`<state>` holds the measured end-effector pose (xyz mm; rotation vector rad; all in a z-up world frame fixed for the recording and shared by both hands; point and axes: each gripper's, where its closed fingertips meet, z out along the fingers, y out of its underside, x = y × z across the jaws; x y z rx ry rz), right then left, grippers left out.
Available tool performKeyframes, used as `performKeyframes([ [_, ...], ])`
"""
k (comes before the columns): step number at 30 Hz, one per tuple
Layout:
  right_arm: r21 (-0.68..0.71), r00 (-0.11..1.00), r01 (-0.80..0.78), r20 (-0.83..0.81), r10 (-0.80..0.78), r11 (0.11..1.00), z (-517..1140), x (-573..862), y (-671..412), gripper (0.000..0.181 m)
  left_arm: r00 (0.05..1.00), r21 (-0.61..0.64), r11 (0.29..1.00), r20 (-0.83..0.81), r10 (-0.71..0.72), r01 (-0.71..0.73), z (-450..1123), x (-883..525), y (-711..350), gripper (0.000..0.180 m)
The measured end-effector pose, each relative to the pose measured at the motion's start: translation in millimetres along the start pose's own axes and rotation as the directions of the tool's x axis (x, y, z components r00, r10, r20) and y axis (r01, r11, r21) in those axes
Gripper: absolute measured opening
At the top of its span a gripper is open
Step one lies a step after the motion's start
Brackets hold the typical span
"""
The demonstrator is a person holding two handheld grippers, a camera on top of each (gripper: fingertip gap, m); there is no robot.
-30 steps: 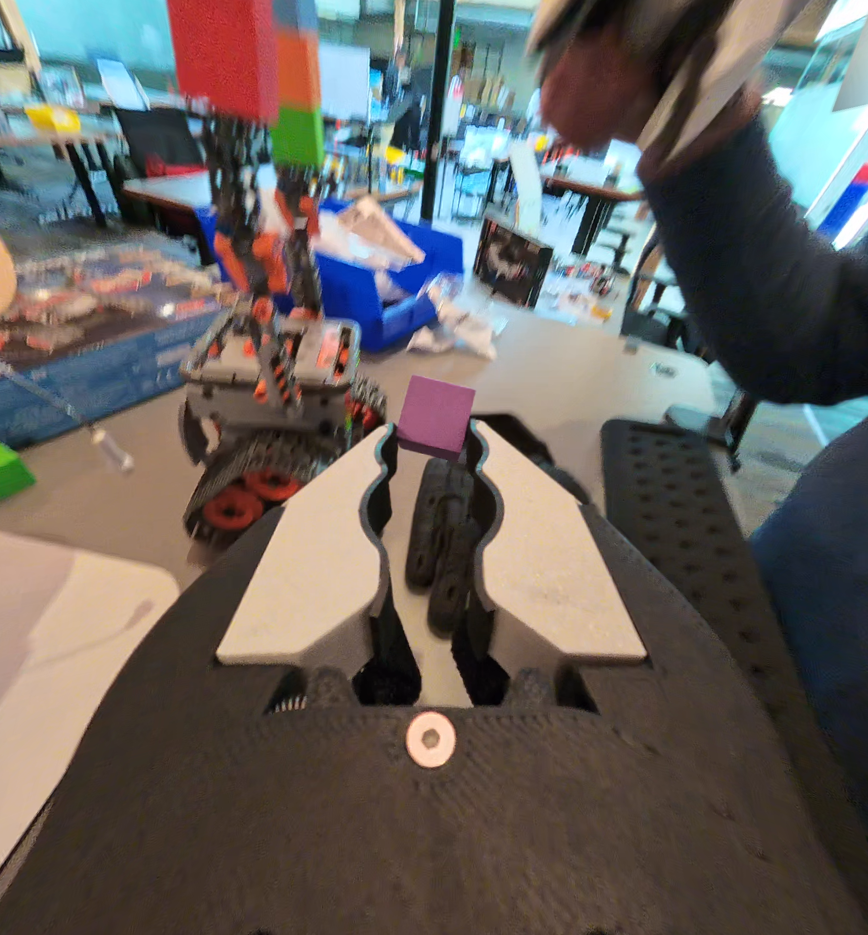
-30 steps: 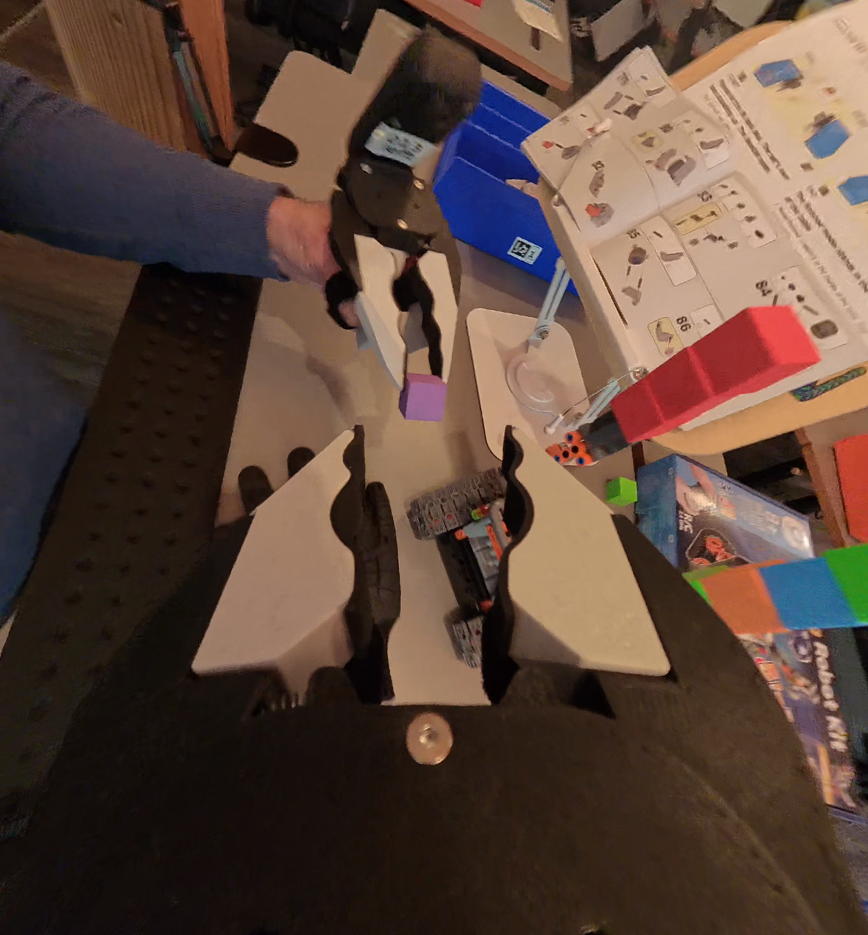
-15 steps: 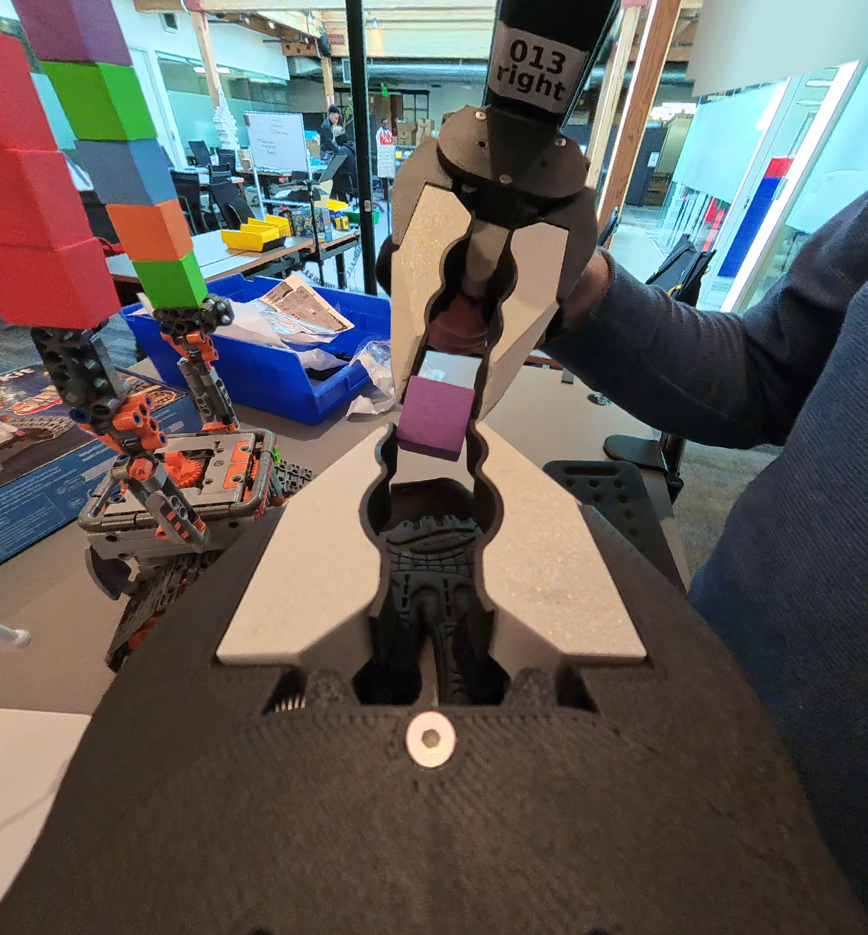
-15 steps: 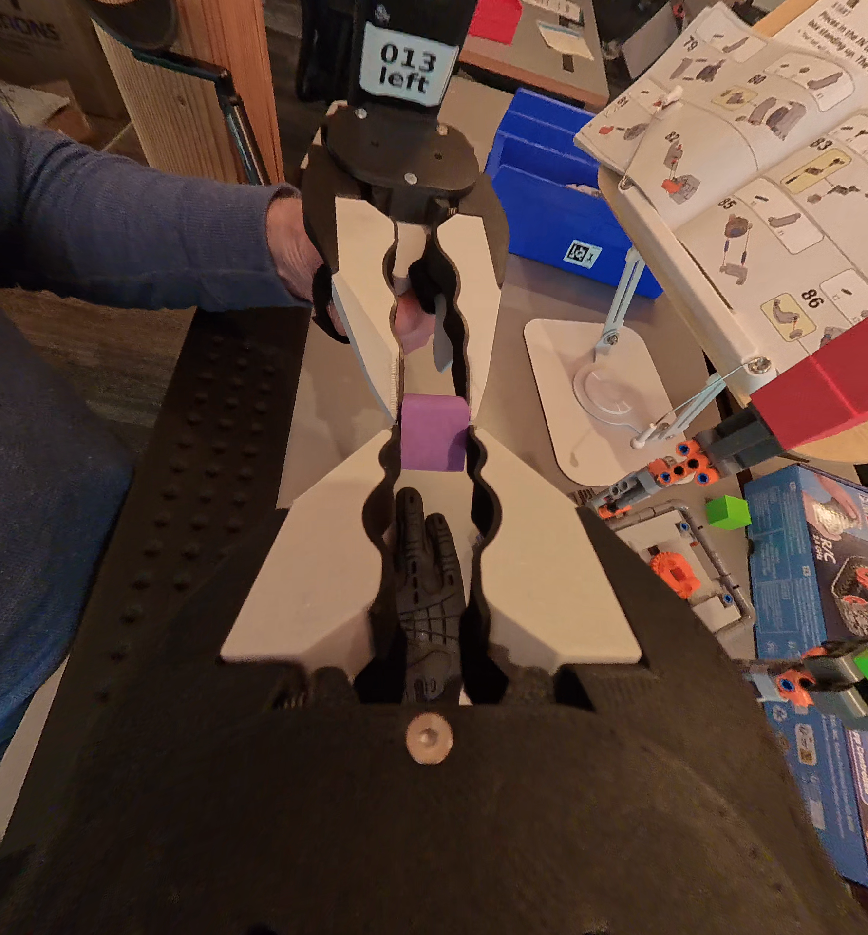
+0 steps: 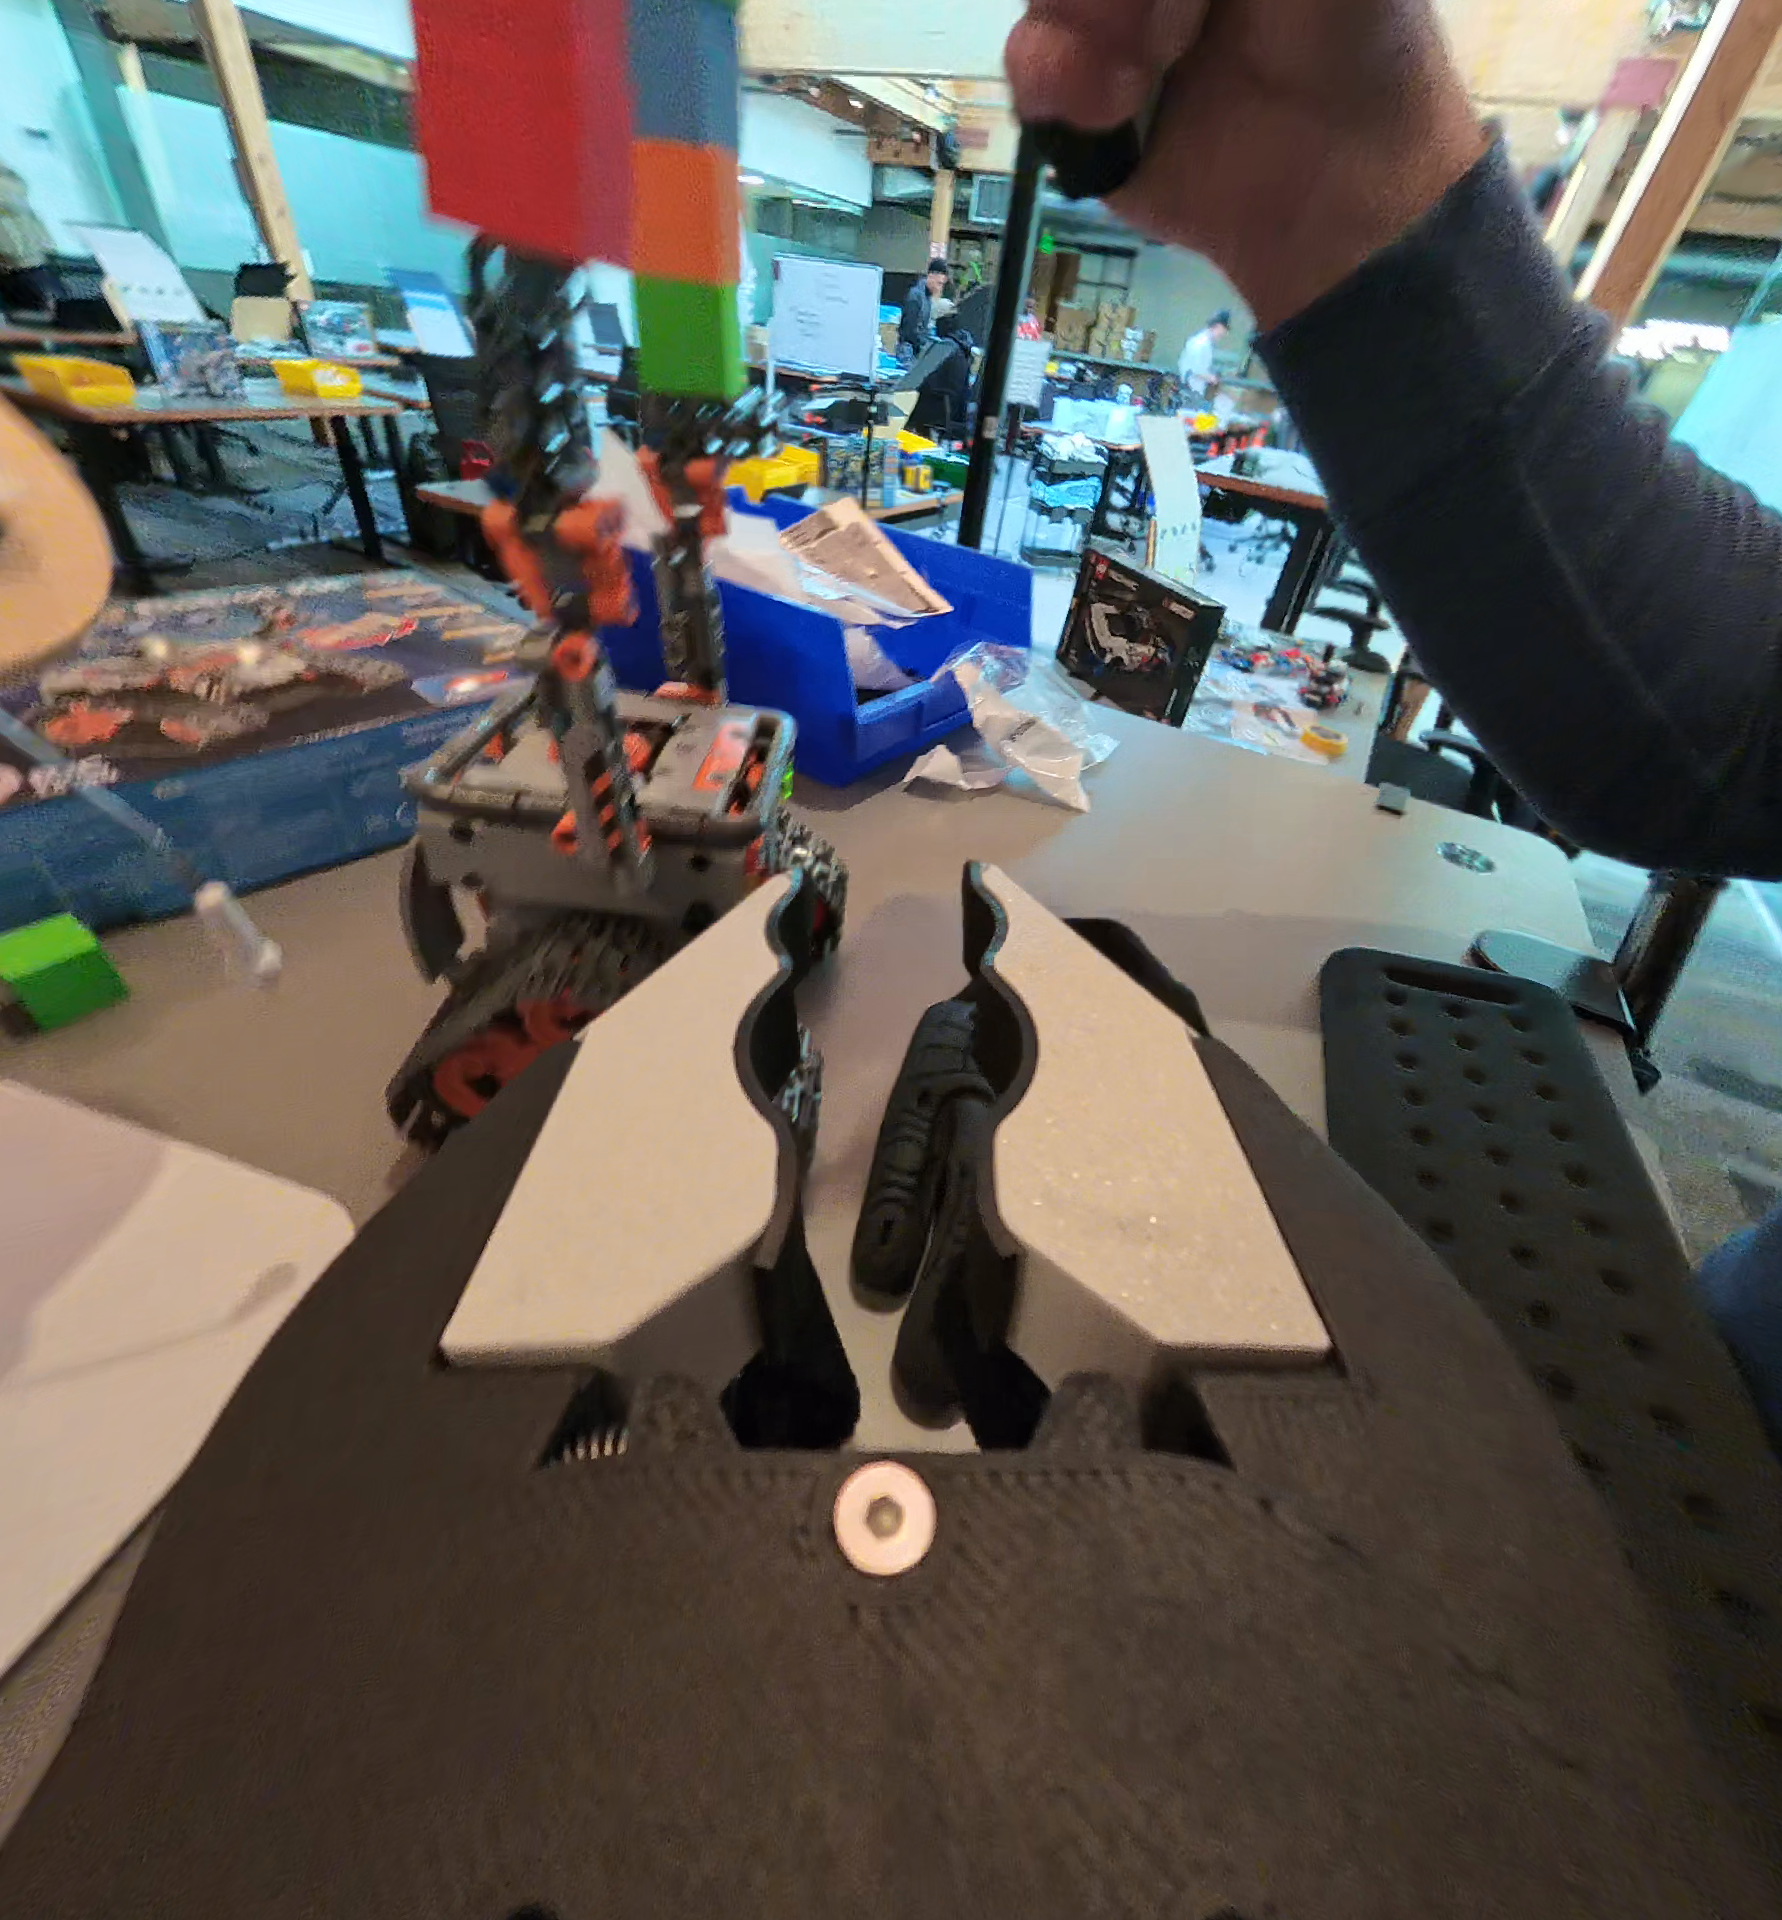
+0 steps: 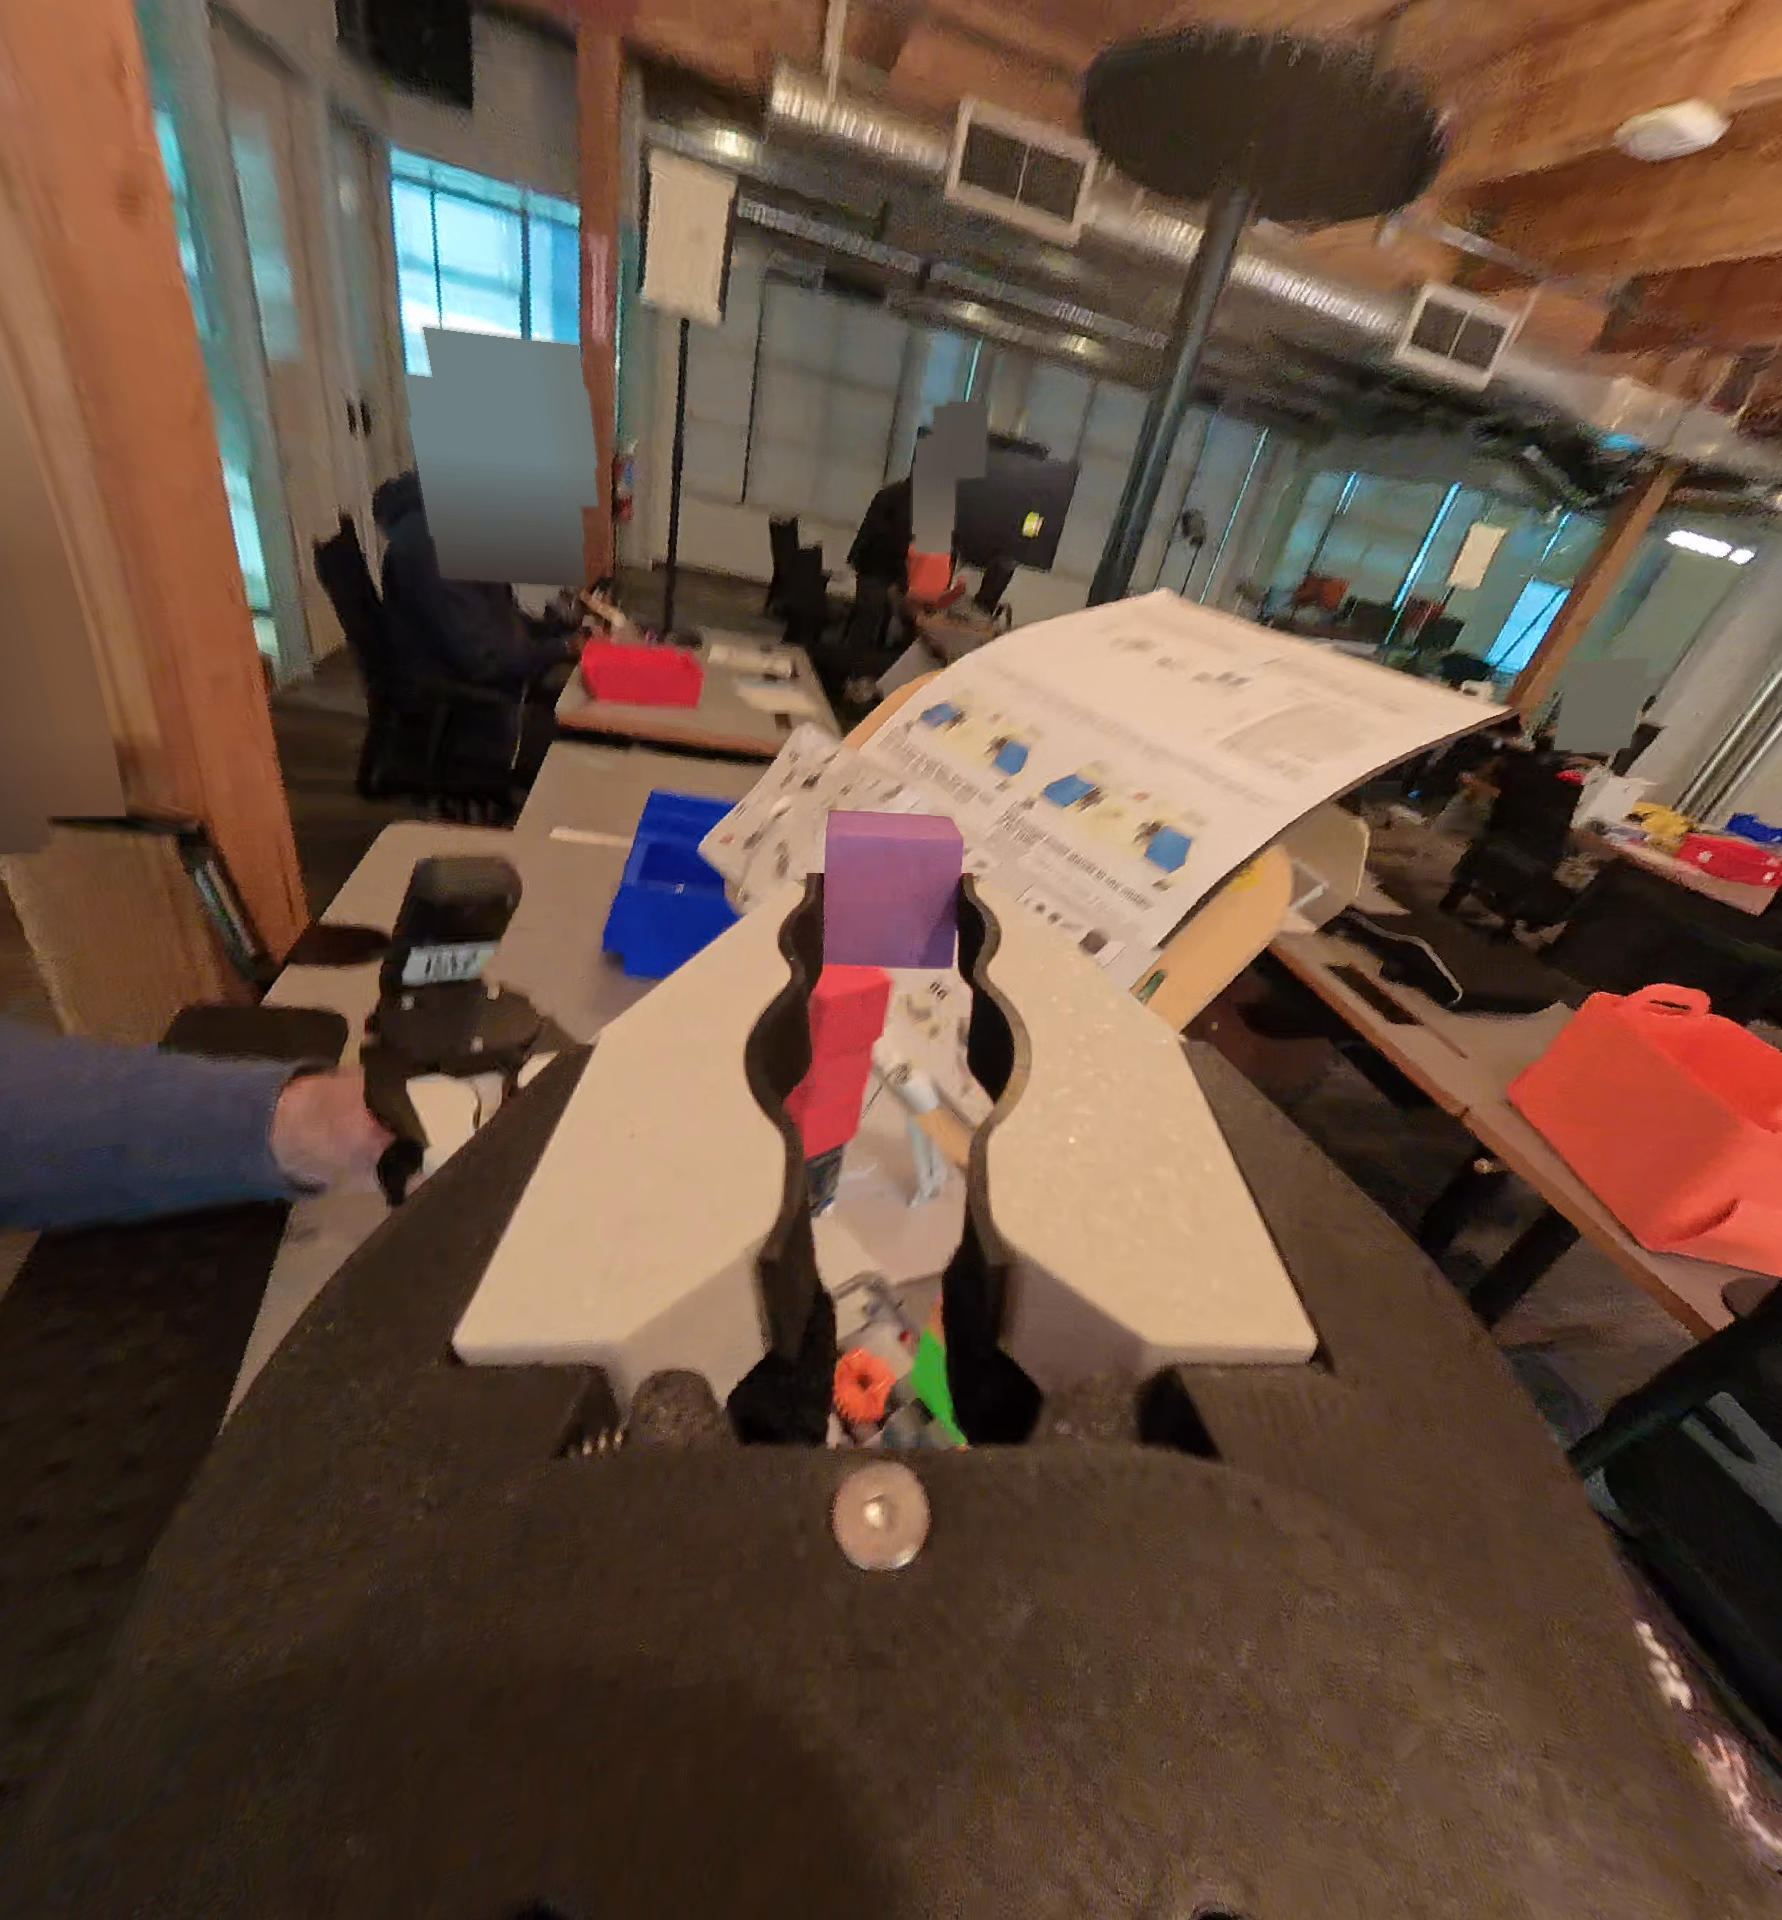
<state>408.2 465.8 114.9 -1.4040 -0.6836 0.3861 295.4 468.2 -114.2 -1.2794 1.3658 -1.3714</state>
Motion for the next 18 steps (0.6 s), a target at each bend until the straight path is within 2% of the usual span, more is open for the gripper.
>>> performKeyframes([
  [3, 0.007, 0.999, -0.002, -0.039, 0.002, 1.000, 0.8, 27.3, 2.1, 0.024, 0.996, 0.032, 0.996, -0.001, -0.084, 0.084, -2.9, -11.3, 7.7, 0.025],
  [9, 0.017, 0.995, -0.093, -0.020, 0.093, 0.996, 3.7, 51.9, 24.1, 0.024, 0.995, 0.058, 0.993, 0.018, -0.103, 0.102, -9.0, -20.9, 7.5, 0.023],
  [18, 0.055, 0.991, -0.134, 0.002, 0.134, 0.989, 8.3, 52.9, 38.2, 0.024, 0.994, 0.051, 0.993, 0.021, -0.108, 0.107, -9.3, -22.2, 10.9, 0.022],
])
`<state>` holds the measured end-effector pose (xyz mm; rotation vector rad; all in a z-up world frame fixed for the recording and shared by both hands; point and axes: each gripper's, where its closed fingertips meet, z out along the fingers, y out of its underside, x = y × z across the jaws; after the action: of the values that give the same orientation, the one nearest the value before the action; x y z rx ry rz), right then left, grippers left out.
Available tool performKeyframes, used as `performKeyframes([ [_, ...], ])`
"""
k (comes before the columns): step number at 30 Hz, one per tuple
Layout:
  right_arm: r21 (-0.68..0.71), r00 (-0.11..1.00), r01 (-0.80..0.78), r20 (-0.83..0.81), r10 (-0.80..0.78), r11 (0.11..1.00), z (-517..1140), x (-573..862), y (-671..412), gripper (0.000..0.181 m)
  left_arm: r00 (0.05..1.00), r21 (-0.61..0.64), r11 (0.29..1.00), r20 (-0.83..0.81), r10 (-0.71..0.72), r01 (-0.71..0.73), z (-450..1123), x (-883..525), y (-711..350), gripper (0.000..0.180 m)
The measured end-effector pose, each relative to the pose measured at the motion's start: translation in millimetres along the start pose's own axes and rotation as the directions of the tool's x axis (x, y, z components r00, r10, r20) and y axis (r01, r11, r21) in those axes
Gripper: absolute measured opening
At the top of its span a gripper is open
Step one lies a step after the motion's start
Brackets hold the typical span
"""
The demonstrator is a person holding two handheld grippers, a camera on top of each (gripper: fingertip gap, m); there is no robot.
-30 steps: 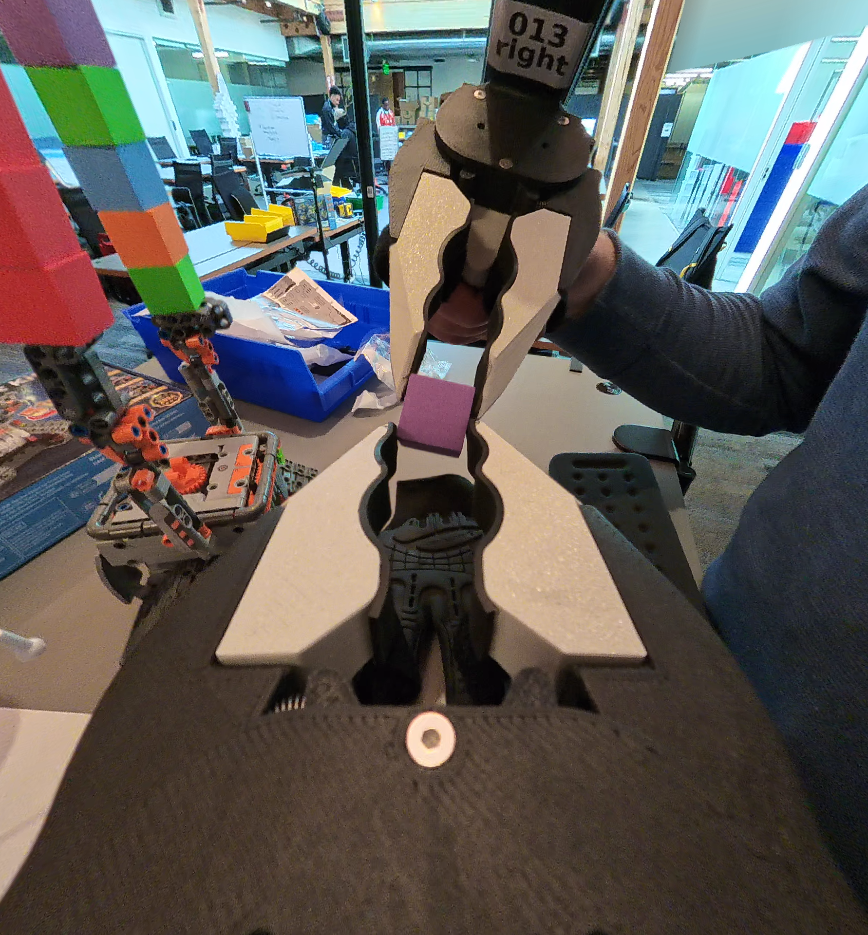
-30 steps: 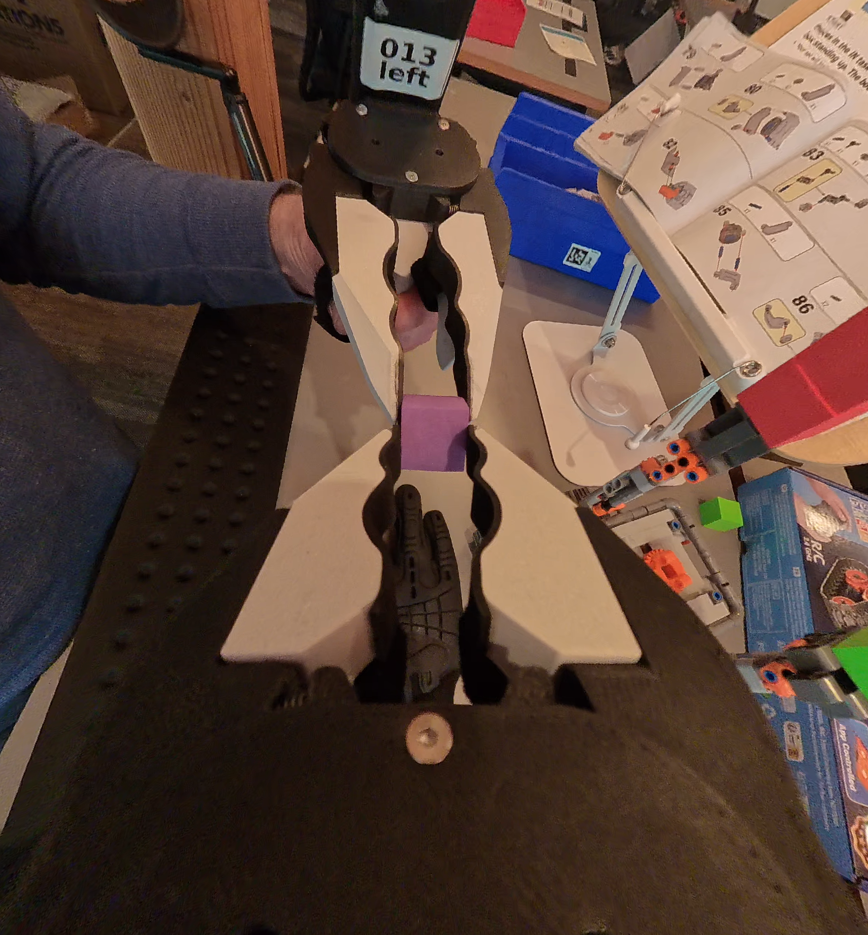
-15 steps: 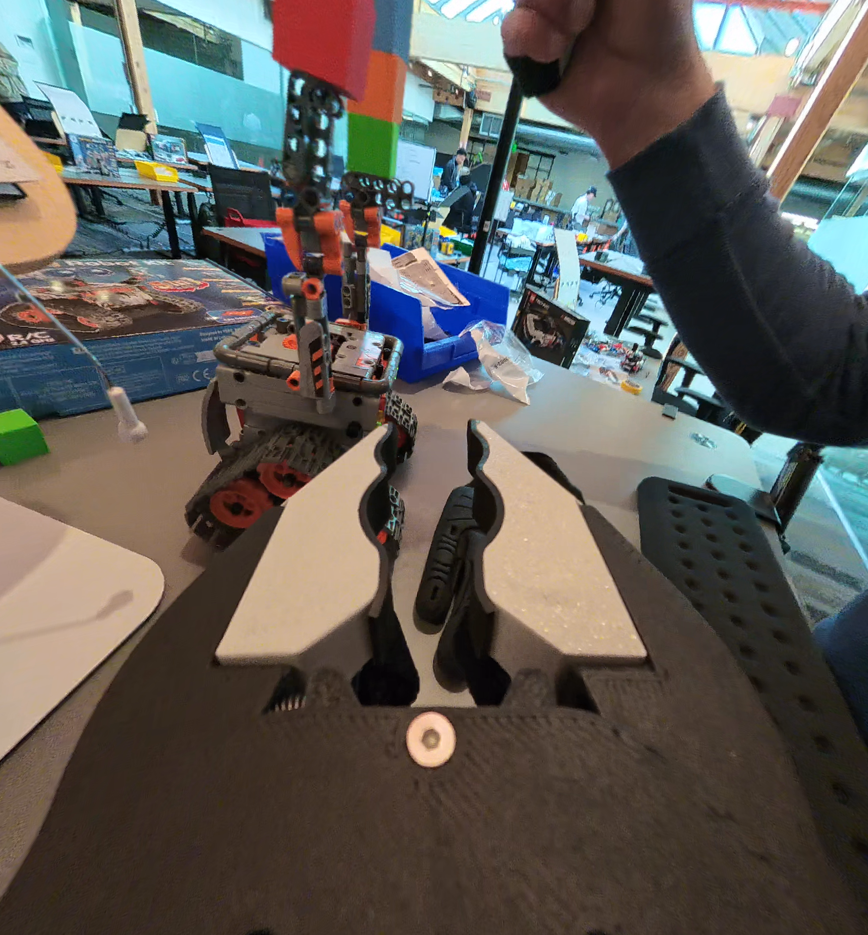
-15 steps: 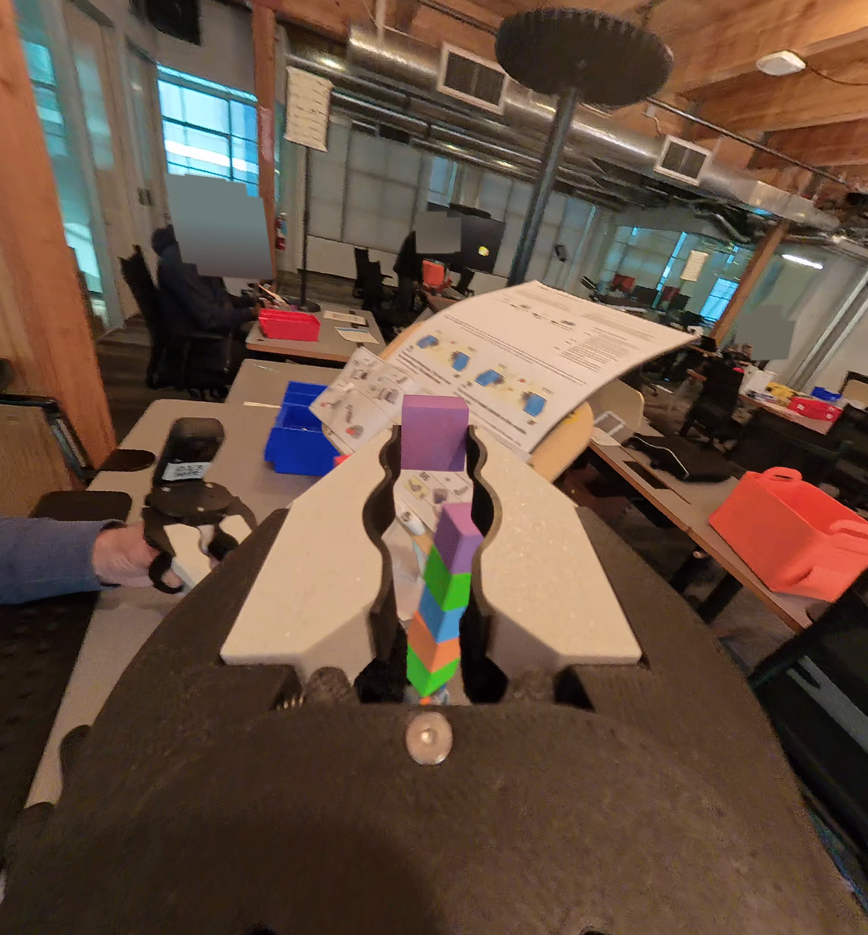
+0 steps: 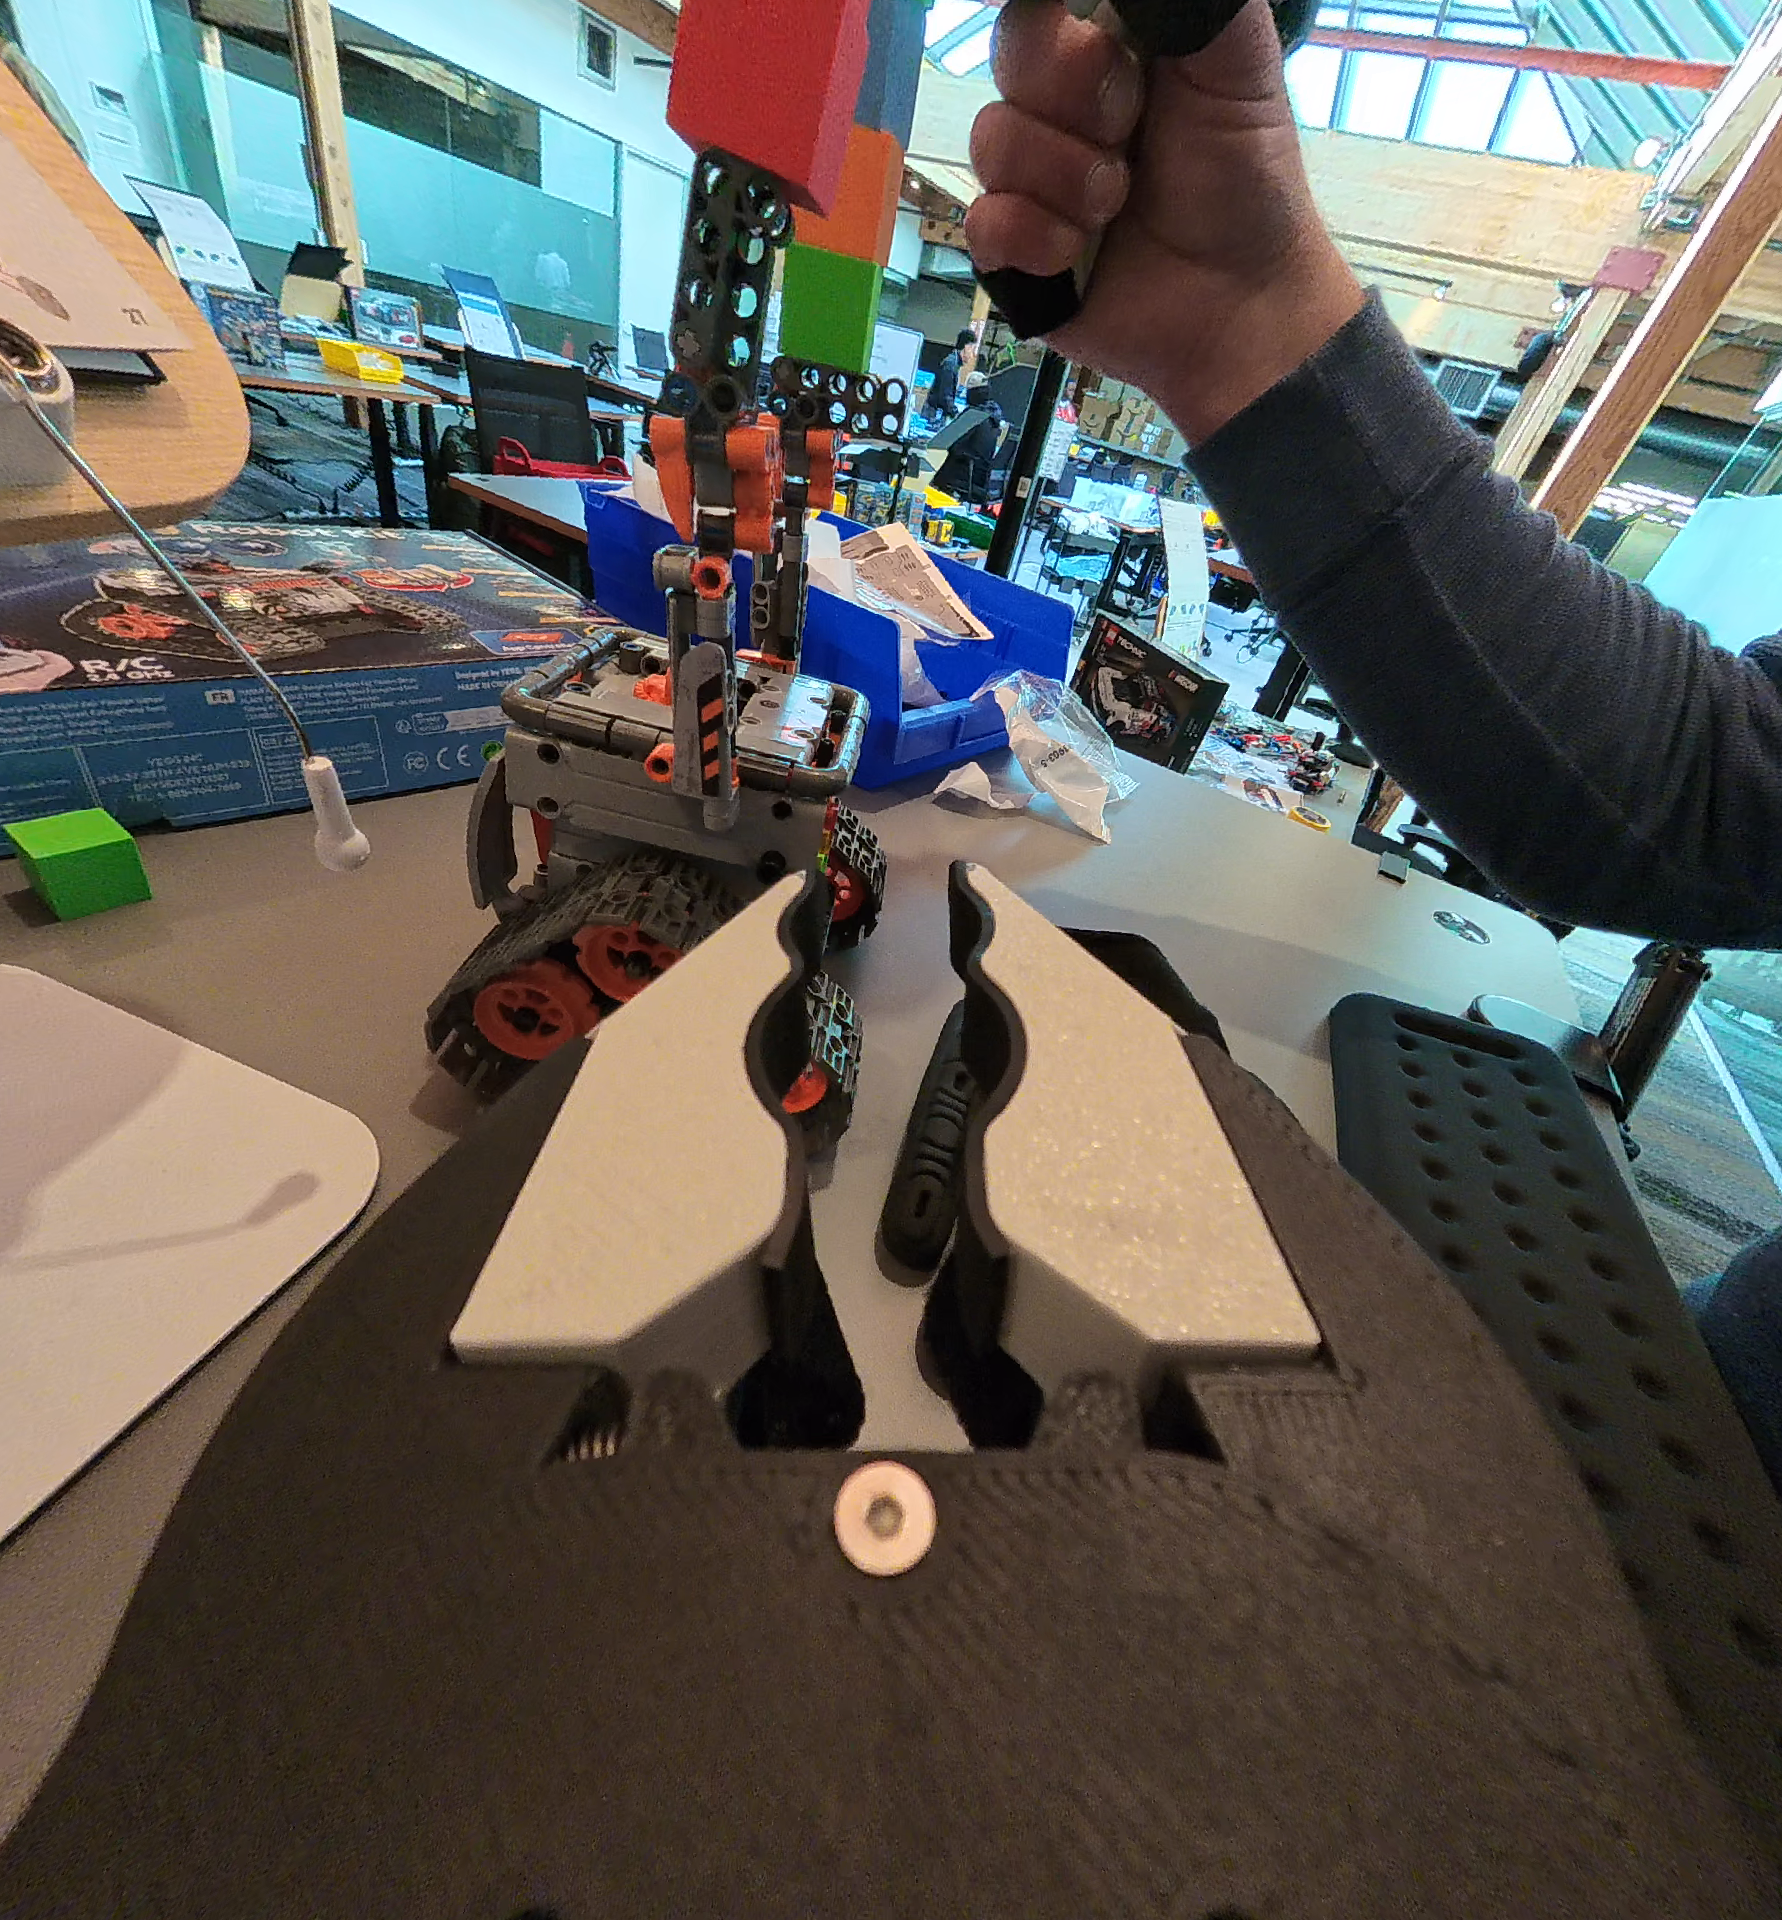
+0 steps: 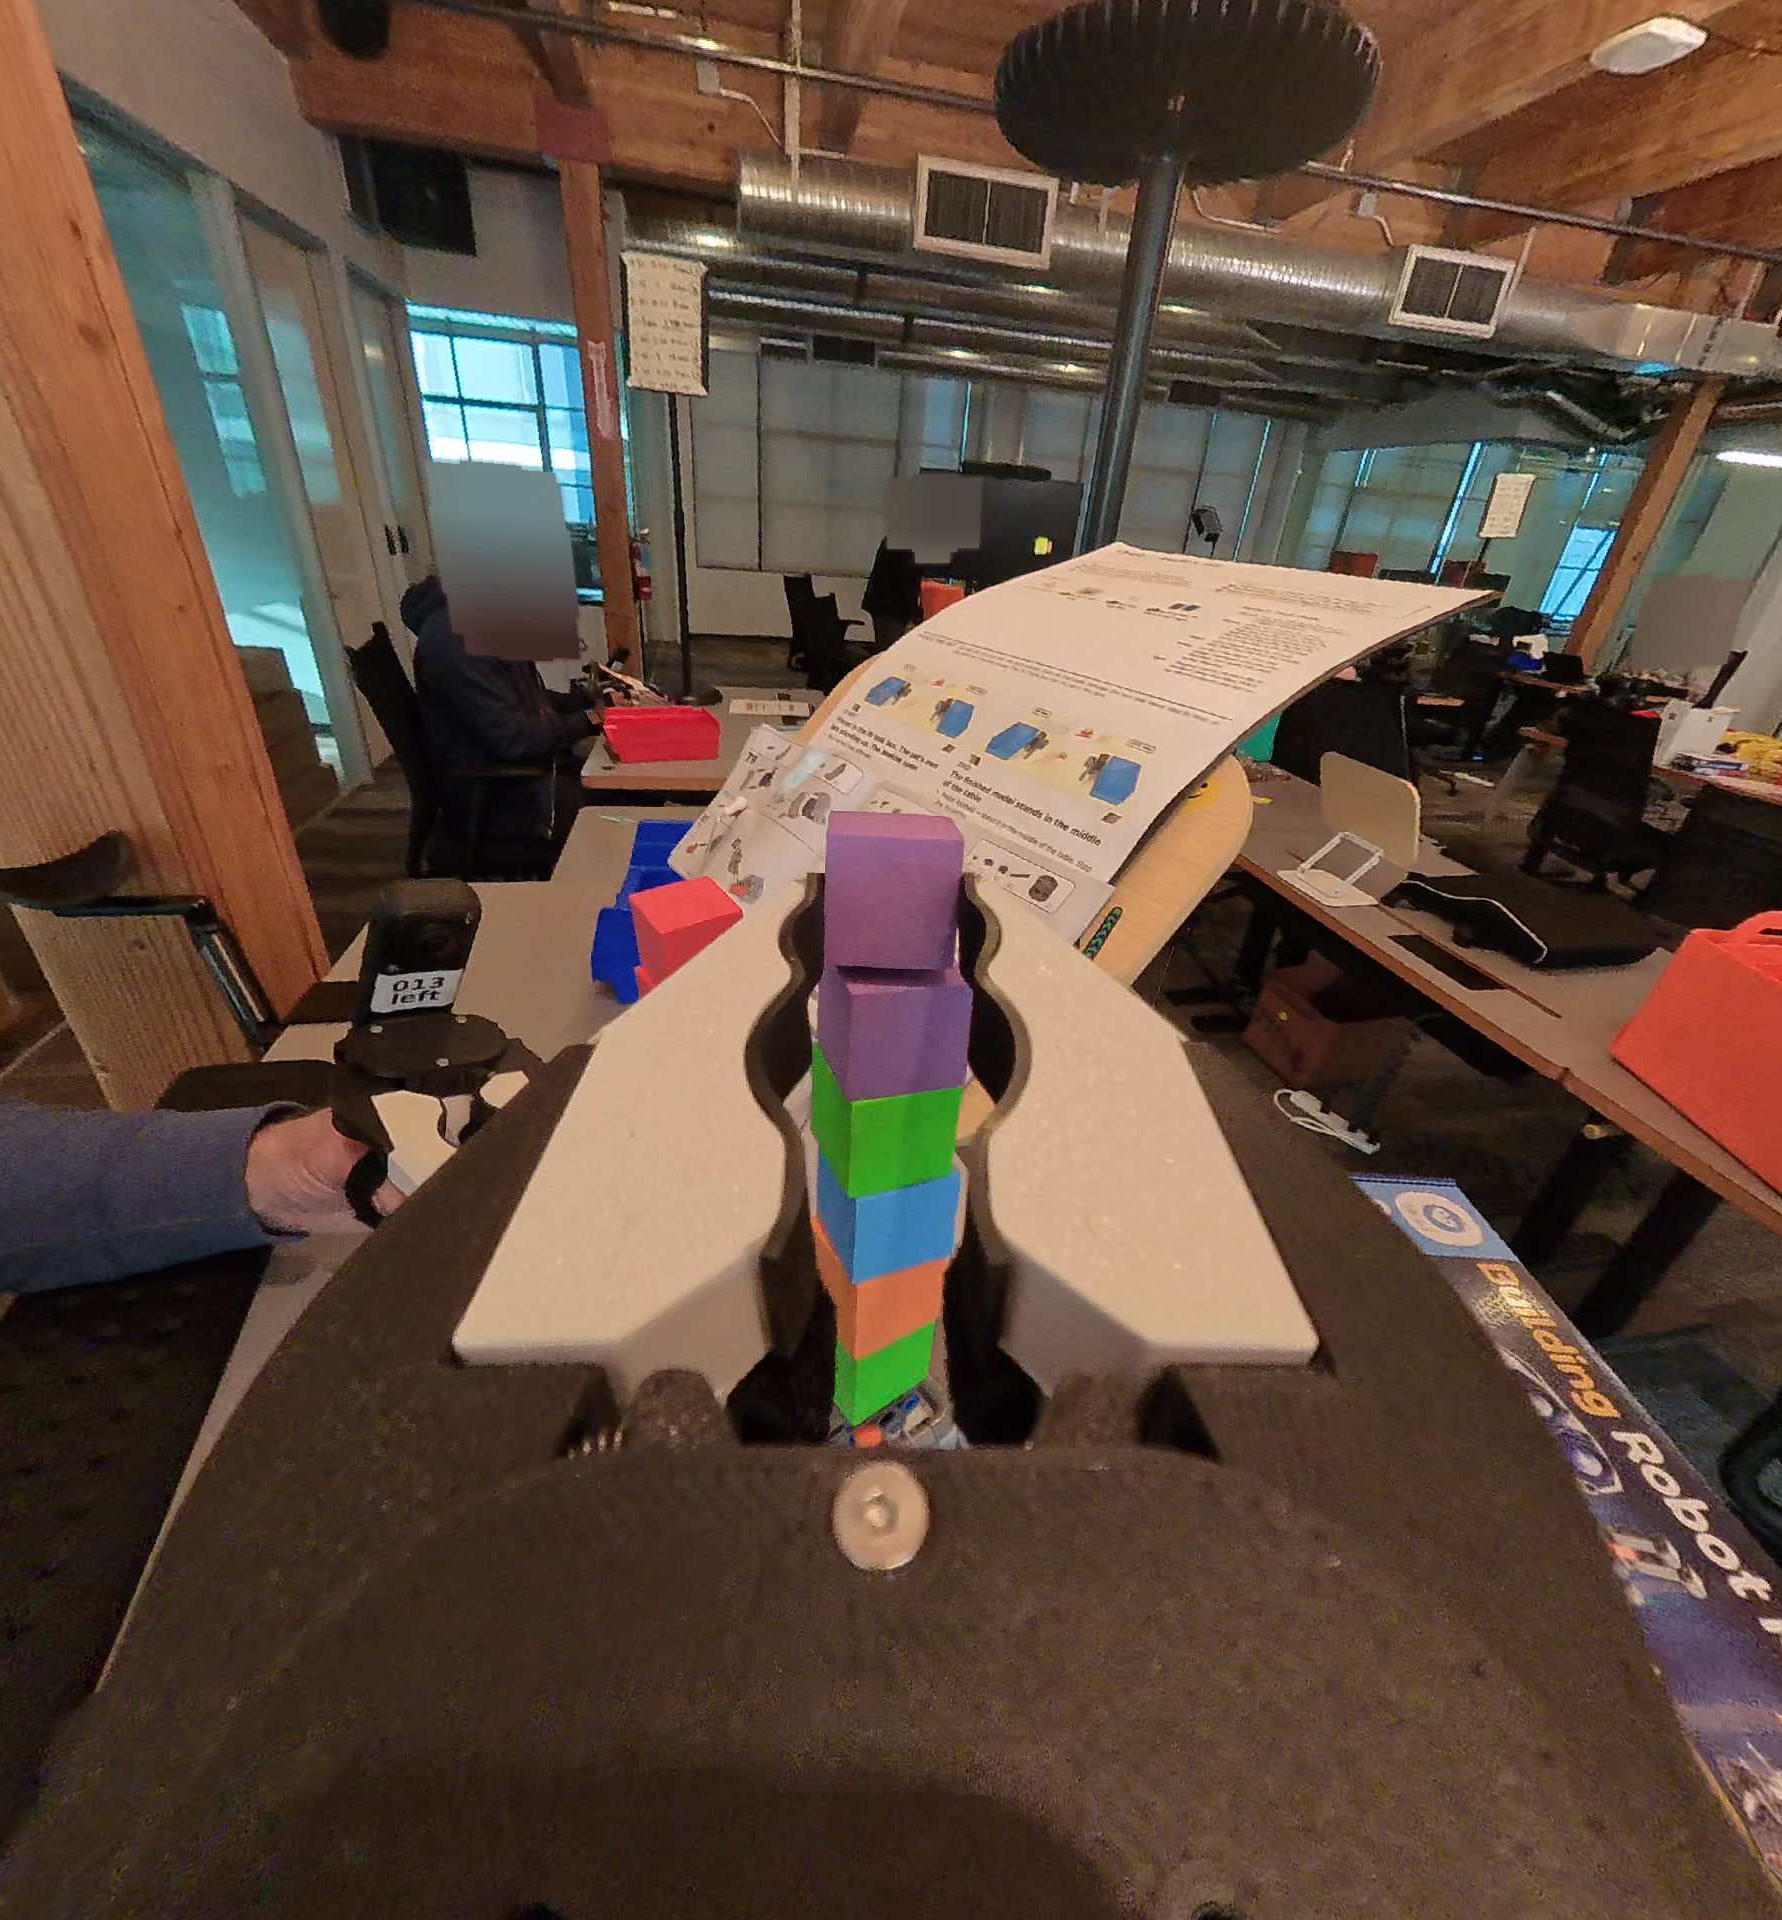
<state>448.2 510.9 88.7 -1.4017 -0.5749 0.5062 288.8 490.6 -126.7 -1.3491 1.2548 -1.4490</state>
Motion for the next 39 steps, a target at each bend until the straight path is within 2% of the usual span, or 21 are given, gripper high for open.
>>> performKeyframes([
  [18, 0.053, 0.997, -0.049, 0.066, 0.046, 0.997, -0.7, 2.5, 2.8, 0.024, 1.000, -0.004, 1.000, -0.010, 0.007, -0.007, -1.3, 1.0, 1.5, 0.021],
  [23, 0.065, 0.994, -0.077, 0.082, 0.072, 0.995, -3.0, 0.8, 1.6, 0.041, 1.000, 0.000, 1.000, -0.011, 0.009, -0.009, -2.2, 0.5, 1.0, 0.022],
  [29, 0.124, 0.999, -0.048, 0.009, 0.048, 0.991, -31.2, -5.3, -15.1, 0.040, 1.000, 0.026, 1.000, 0.007, 0.016, -0.016, -6.0, -1.7, -7.2, 0.029],
  [34, 0.072, 0.999, 0.002, -0.035, 0.000, 0.997, -55.6, -35.6, -3.6, 0.032, 0.995, 0.064, 0.995, 0.065, 0.069, -0.073, -11.7, -0.7, -37.2, 0.044],
  [39, -0.026, 0.998, -0.015, 0.054, 0.017, 1.000, -65.6, -86.4, 35.0, 0.032, 0.973, 0.099, 0.975, 0.135, 0.188, -0.202, -16.3, 3.8, -95.1, 0.047],
])
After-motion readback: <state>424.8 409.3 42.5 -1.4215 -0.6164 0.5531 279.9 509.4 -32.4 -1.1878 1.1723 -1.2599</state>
